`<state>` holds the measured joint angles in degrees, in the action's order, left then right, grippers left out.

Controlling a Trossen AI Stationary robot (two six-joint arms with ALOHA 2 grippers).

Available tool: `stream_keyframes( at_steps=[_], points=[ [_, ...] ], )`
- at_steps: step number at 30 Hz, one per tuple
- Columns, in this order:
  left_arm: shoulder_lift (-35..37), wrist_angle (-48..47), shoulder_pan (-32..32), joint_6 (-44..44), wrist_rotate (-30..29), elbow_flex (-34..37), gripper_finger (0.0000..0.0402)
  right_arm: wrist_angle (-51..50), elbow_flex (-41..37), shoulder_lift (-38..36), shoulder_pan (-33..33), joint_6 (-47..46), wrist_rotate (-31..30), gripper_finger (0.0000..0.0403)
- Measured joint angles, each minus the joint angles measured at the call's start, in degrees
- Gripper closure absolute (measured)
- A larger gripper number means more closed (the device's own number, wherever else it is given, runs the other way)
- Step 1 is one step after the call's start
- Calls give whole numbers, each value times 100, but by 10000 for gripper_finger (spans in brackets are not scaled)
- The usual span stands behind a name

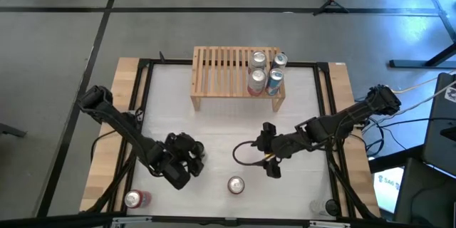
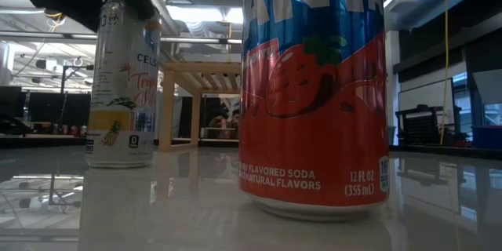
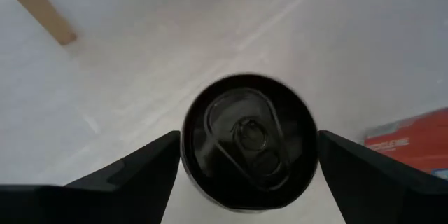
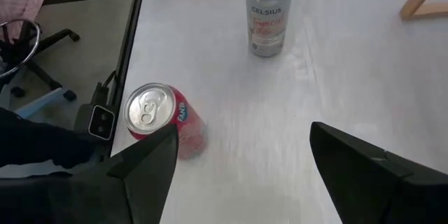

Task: Place canned beverage on shelf
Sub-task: Put the top white yellow soda can on the shelf

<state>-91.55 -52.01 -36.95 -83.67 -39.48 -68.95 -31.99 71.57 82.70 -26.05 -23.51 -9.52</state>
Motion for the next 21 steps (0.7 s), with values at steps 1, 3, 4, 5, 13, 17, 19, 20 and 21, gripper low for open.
stream_keyframes(
  at_steps=[1,3,4,5,13,17,19,20,21],
  points=[
    [-34,-5,0,19,52,0,80,2,0,0,-1,1,4,91],
    [-113,-14,2,34,120,0,80,3,0,0,-1,1,3,91],
    [-149,-15,2,86,143,0,82,7,0,0,-3,1,4,91],
    [-188,-9,4,191,141,0,86,7,0,0,-5,0,2,91],
    [-155,189,273,1888,249,0,176,75,0,0,-14,-127,-134,91],
    [142,478,510,3114,562,-30,189,91,0,-38,-16,-493,-147,91],
    [346,507,655,3695,729,-157,189,92,0,-94,-16,-722,-156,91],
    [442,506,732,3964,832,-230,189,93,0,-126,-16,-820,-166,91],
    [540,510,817,4236,970,-317,189,97,0,-159,-16,-930,-184,91]
  ],
)
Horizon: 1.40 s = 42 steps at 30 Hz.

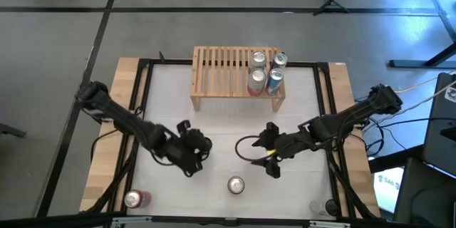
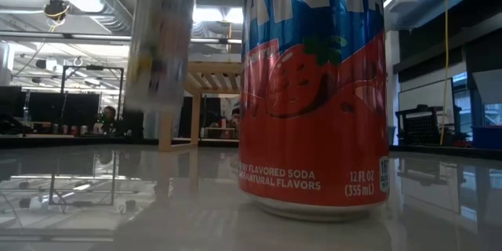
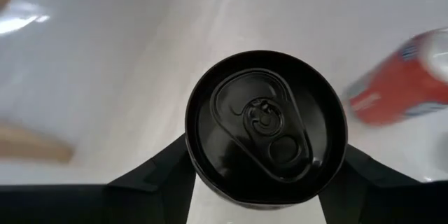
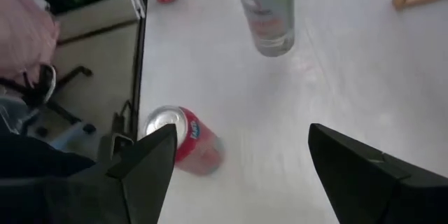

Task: Place canned beverage on shelf
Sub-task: Put the top white yellow soda can on the shelf

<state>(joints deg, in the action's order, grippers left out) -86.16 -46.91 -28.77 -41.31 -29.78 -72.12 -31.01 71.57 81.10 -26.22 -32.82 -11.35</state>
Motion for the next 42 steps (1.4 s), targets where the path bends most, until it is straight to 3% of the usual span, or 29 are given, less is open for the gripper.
stream_keyframes(
  at_steps=[11,16,24,33,38,42],
  points=[
    [628,-91,1527,2470,2071,-1335,189,-7,0,-329,-1,-579,-9,91],
    [528,-220,2440,3307,2470,-1973,189,-124,0,-491,81,-212,359,91],
    [-70,-445,3874,4378,3023,-3121,189,-584,0,-1247,521,380,747,91],
    [-1320,-1131,5083,5339,3888,-4683,189,-1427,2,-1699,873,639,512,91],
    [-1838,-1153,5583,5746,4690,-4998,189,-1770,2,-1677,914,628,239,91],
    [-2111,-1173,5814,5900,4838,-5010,189,-1786,2,-1676,914,596,22,91]
  ],
)
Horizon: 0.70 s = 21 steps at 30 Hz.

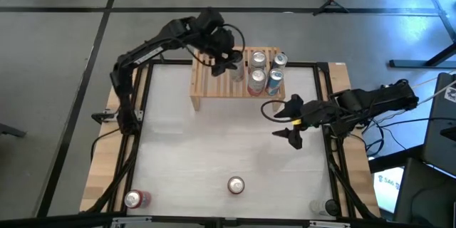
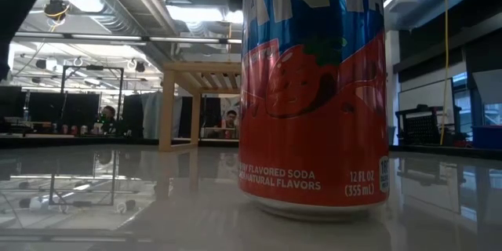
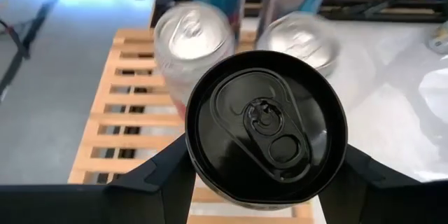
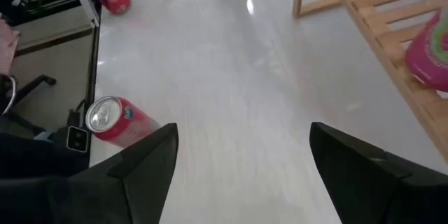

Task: Place canned beverage on shelf
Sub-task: Put the top white yellow soda can on the shelf

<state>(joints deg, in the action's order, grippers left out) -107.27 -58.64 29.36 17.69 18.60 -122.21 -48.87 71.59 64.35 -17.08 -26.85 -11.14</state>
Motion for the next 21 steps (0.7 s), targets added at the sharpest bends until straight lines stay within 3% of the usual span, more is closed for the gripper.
stream_keyframes(
  at_steps=[11,21],
  points=[
    [-307,-38,70,364,233,-11,181,-223,0,-1,252,-134,18,91],
    [-314,103,58,484,-82,-9,156,-235,-2,-1,256,-108,66,91]
  ],
)
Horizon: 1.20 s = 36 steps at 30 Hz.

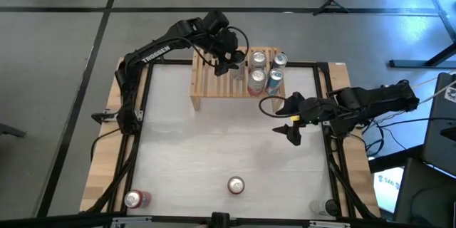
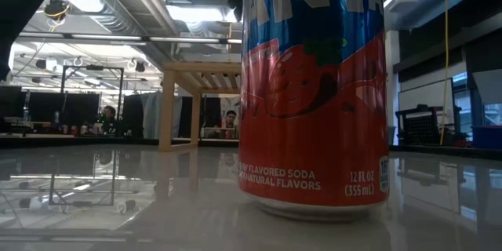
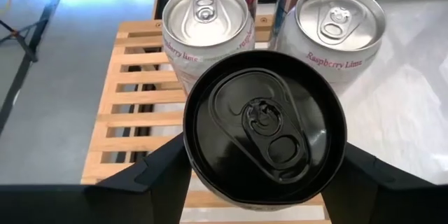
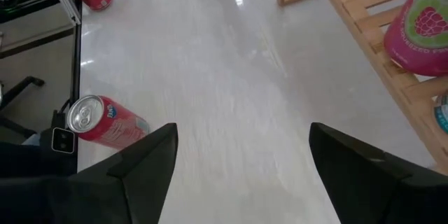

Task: Place canned beverage on shelf
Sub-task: Put the top white yellow soda can on the shelf, then put the white yellow soda can on the shelf aligned with the other white yellow soda can

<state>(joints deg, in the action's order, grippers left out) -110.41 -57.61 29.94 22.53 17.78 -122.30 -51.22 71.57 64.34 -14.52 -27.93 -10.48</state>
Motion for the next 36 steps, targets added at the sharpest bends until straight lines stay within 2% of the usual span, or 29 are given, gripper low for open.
stream_keyframes(
  at_steps=[11,21,32,36],
  points=[
    [0,39,-100,58,-23,4,122,2,0,0,0,14,-53,91],
    [17,83,-202,63,-63,4,47,12,0,0,-2,27,-144,91],
    [221,490,-231,254,-686,4,40,50,0,0,-2,23,-197,91],
    [533,750,-384,255,-1189,7,40,35,0,0,-2,19,-197,91]
  ],
)
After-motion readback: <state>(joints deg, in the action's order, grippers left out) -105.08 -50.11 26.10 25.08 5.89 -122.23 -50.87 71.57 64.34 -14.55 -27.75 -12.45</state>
